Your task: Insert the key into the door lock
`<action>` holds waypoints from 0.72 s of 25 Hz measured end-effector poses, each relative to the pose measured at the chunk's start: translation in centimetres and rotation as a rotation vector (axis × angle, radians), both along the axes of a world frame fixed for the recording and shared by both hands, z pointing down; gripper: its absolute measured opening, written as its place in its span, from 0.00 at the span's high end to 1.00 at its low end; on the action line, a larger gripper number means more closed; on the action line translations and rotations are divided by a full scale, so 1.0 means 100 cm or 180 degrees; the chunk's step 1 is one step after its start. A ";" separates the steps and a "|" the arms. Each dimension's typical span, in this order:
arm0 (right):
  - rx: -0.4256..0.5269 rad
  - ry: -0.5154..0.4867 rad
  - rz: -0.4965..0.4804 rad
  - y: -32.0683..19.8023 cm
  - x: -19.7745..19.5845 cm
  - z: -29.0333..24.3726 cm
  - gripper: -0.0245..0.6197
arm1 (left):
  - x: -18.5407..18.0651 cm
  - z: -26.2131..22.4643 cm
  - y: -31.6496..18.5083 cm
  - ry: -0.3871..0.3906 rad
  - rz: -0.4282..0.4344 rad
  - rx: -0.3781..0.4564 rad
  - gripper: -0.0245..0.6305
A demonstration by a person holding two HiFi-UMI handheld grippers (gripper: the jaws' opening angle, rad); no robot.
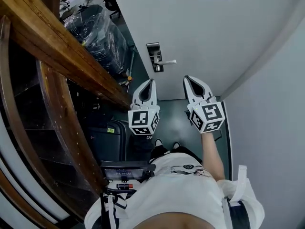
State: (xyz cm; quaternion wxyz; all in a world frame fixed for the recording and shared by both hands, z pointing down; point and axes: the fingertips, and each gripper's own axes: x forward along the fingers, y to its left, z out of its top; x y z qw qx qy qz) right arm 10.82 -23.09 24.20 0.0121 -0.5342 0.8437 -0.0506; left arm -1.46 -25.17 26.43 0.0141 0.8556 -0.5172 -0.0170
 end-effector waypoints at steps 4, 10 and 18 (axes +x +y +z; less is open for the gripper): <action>0.0031 -0.0009 -0.0052 0.000 -0.004 -0.003 0.95 | 0.000 -0.004 0.000 -0.0014 -0.0001 0.0033 0.96; 0.0061 -0.0024 -0.0076 -0.003 -0.008 -0.008 0.95 | -0.003 -0.007 -0.003 -0.0011 -0.0012 0.0044 0.96; 0.0085 -0.0038 -0.0078 -0.007 -0.013 -0.008 0.95 | -0.009 -0.005 -0.005 0.0009 -0.0023 0.0058 0.96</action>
